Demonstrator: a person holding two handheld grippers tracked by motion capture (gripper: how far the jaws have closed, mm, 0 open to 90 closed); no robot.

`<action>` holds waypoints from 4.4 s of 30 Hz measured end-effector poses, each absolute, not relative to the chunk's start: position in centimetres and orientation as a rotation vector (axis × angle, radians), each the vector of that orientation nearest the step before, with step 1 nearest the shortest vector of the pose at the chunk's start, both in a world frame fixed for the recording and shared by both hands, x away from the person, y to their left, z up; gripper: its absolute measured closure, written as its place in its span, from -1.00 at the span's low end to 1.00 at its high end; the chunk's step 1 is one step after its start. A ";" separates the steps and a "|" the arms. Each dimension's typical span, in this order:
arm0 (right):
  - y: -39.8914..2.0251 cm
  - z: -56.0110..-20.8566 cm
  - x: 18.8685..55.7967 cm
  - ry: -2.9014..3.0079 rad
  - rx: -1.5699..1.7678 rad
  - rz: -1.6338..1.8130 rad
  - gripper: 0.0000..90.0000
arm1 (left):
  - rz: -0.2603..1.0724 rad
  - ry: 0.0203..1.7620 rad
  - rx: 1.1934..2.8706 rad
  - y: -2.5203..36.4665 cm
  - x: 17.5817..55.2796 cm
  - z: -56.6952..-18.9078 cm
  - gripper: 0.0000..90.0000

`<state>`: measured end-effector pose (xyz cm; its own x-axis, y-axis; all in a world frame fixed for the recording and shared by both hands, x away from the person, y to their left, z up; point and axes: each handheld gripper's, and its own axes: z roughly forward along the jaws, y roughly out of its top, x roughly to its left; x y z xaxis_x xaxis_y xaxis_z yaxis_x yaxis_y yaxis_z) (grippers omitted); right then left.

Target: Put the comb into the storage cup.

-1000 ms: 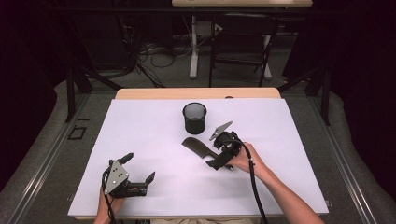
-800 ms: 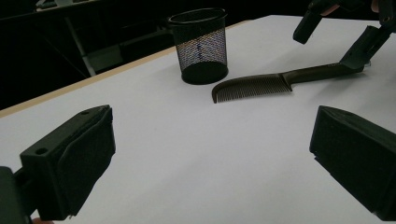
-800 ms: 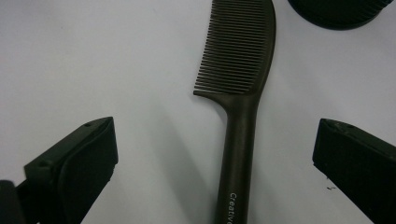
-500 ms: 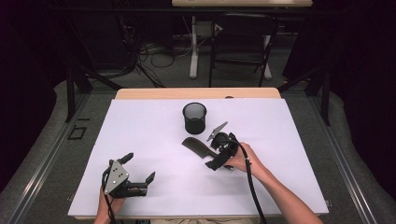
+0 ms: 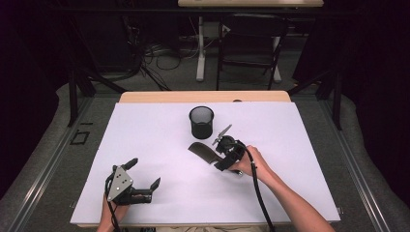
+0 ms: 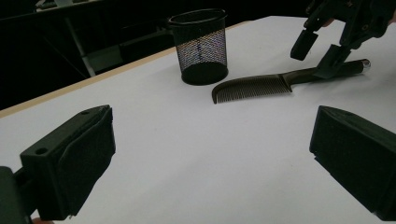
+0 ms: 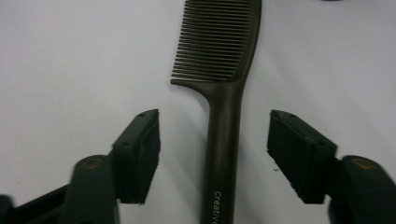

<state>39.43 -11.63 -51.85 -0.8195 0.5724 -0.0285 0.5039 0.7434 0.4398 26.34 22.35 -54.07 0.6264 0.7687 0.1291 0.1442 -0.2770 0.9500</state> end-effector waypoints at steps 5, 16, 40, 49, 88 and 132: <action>-11.3 -51.8 39.9 2.801 0.846 0.567 0.08 | 0.724 0.737 1.776 22.3 26.3 -54.1 -0.99; -10.5 -52.2 40.9 2.842 0.852 0.442 0.30 | 0.726 0.735 1.779 22.3 26.3 -54.1 -0.99; -10.4 -53.1 41.3 2.839 0.967 0.445 0.60 | 0.730 0.735 1.780 22.3 26.3 -54.1 -0.99; -10.9 -52.8 41.1 2.828 0.966 0.505 0.61 | 0.729 0.737 1.781 22.4 26.4 -54.1 -0.99; -14.5 -50.5 38.5 2.665 0.915 0.884 0.61 | 0.725 0.738 1.779 22.4 26.4 -54.1 -0.99; -16.8 -48.0 37.8 2.412 0.901 1.152 0.61 | 0.729 0.737 1.776 22.5 26.3 -54.0 -0.99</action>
